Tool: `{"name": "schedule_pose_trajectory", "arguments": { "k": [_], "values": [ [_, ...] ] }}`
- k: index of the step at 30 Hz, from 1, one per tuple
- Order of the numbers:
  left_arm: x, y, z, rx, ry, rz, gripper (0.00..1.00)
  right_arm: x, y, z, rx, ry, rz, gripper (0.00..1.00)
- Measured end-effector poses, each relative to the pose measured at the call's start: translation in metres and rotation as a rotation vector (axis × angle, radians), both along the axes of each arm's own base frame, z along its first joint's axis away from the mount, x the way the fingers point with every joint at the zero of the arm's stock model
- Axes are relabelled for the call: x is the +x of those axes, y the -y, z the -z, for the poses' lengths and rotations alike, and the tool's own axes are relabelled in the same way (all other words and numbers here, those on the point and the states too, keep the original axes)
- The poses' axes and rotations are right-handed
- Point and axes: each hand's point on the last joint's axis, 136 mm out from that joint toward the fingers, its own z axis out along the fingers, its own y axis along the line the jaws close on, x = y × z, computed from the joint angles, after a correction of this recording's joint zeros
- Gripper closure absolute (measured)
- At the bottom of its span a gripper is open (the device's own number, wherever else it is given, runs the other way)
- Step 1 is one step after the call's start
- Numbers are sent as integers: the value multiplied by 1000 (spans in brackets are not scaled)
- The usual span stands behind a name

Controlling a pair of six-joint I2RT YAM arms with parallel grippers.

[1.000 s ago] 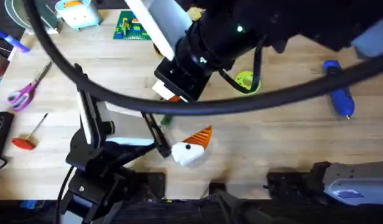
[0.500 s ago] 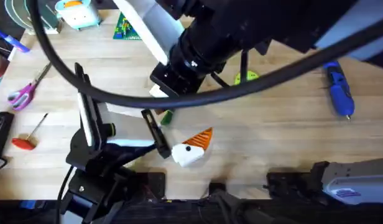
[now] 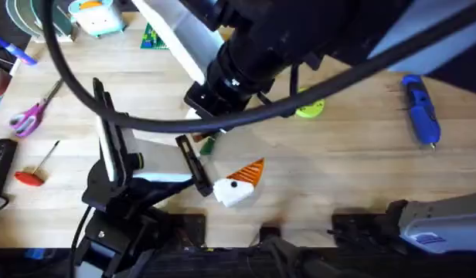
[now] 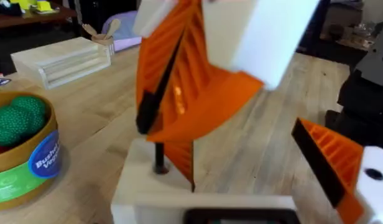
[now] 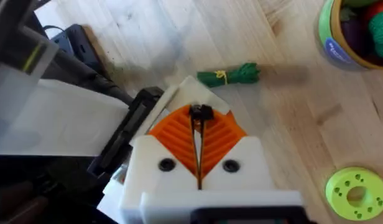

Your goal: Pick up the gripper from the table and insert it into the empty holder that is missing its gripper. Then pick up a screw, insert it into the mounting hole, and use the screwdriver to tighten it. Finally, clean up the table by picking up the vegetable and placing it into the bucket.

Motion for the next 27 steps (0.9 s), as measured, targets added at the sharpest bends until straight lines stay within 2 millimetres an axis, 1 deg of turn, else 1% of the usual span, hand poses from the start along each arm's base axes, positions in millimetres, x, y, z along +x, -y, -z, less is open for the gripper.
{"name": "schedule_pose_trajectory", "arguments": {
  "k": [4, 11, 27],
  "values": [
    [0, 0, 0, -1, -4, 0, 7, 2, -3, 9, -17, -9, -4, 995],
    [0, 0, 0, 0, -1, 2, 8, 1, 0, 11, -35, -13, -7, 995],
    [0, 0, 0, 0, 0, 3, 7, 1, -1, 16, -44, -19, -7, 995]
  ]
}}
